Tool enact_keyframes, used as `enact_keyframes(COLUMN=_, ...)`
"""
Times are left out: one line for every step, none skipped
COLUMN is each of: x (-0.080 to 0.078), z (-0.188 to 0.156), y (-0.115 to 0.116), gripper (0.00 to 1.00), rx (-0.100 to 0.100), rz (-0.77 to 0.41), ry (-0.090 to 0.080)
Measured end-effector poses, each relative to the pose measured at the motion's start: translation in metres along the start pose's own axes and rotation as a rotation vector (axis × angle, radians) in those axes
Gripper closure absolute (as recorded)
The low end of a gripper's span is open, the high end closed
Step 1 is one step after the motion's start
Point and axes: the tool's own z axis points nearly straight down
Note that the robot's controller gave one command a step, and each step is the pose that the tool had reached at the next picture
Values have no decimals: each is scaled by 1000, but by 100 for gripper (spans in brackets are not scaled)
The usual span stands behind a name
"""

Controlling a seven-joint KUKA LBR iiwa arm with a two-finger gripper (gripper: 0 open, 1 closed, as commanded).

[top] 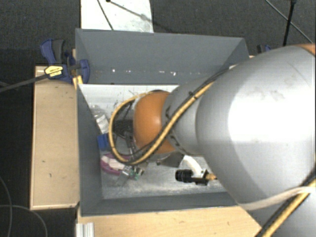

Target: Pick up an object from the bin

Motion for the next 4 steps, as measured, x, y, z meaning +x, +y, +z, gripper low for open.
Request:
enact_keyframes(x=0, z=0, y=0, gripper=0, rx=-1, rz=2, ry=0)
enact_keyframes(x=0, z=0, y=0, gripper=100, rx=-1, rz=4, ry=1)
enact_keyframes(x=-1, z=-77, y=1, gripper=100, rx=-8, rz=0, ry=-6)
enact_keyframes(x=-2, z=-127, y=2, gripper=100, rx=-6, rz=-4, ry=-5)
